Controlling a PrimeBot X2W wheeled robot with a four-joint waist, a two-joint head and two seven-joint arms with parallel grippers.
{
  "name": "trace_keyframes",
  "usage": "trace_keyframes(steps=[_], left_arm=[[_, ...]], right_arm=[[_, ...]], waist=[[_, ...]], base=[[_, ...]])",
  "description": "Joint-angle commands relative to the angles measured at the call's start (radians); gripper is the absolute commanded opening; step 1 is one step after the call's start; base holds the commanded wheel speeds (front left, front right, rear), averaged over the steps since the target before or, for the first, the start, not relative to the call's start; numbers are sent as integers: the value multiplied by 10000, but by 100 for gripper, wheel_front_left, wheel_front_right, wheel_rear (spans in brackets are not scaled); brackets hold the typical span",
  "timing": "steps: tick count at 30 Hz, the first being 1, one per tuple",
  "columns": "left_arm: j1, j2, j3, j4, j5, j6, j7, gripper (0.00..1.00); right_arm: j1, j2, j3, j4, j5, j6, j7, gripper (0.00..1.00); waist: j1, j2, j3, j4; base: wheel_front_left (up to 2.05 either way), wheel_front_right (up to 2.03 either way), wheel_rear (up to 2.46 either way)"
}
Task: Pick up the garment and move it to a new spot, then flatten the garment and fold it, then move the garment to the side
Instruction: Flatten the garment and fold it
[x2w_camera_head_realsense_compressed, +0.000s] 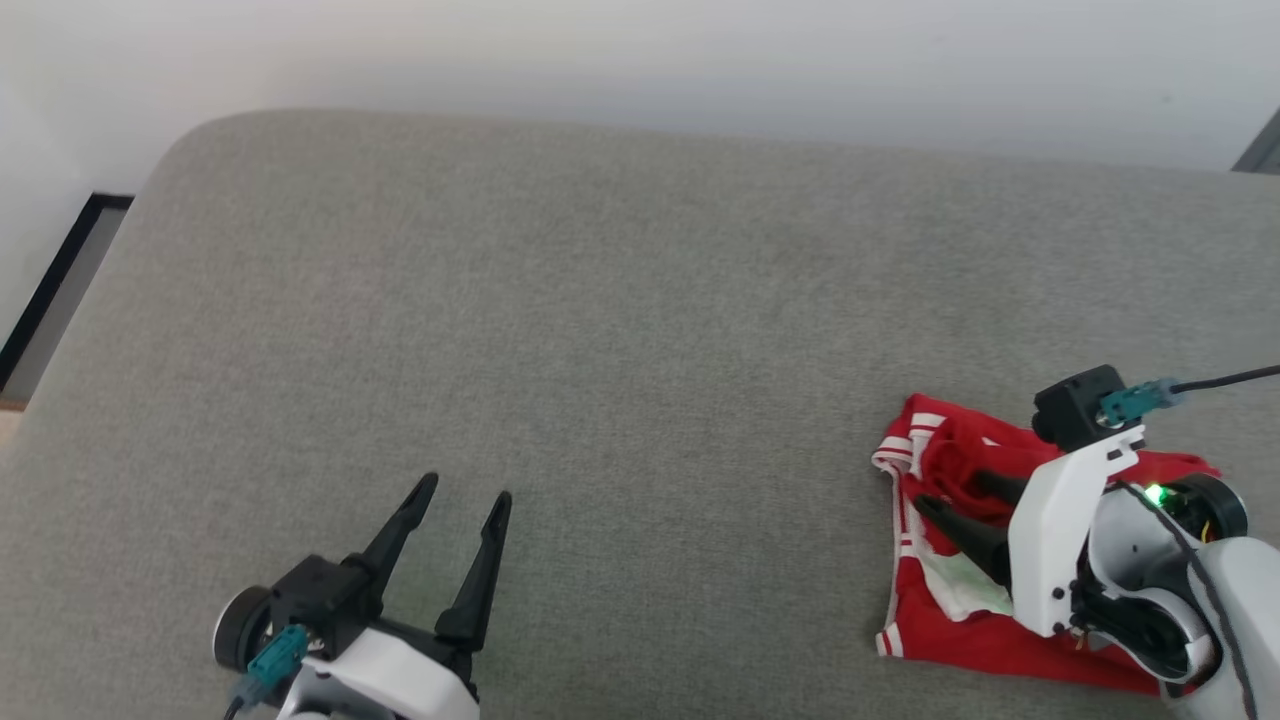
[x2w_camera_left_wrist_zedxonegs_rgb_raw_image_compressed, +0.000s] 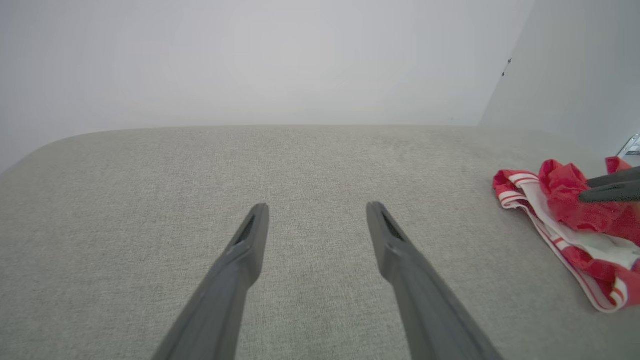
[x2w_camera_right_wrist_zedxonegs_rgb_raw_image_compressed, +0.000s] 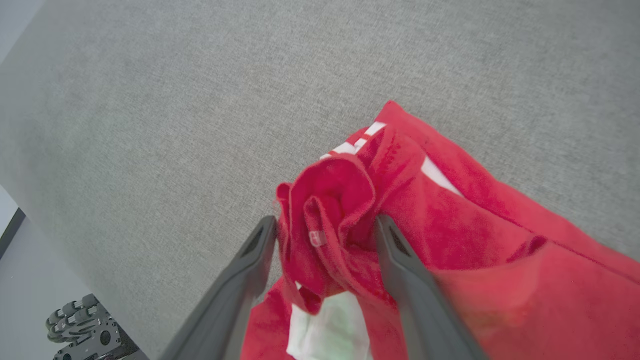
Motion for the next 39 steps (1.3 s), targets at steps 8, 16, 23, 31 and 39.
trace_keyframes(steps=[8,16,23,31,39], left_arm=[[464,20,352,128,112,8,-49,100],[718,-84,505,221,231,8,-49,100],[1127,-250,1101,288,-39,8,-48,100],[1459,-631,2054,292,-265,8,-49,100],[1677,-754,2220,185,-73,8,-49,100]], right_arm=[[46,-475,-370,-151,381,-6,-887,100],[431,-1005,-216,801,1038,-6,-2792,100],[546,-1277,182,1892,914,-6,-5171,100],[730,-780,179,2696,459,-6,-8045,100],[1398,-48,-365,2706,-373,-6,-9150,100]], waist=[[0,0,-592,-580],[0,0,-1053,-878],[0,0,-1309,-1247],[0,0,-1591,-1507],[0,0,-1828,-1483]], base=[[0,0,0],[0,0,0],[0,0,0],[0,0,0],[0,0,0]])
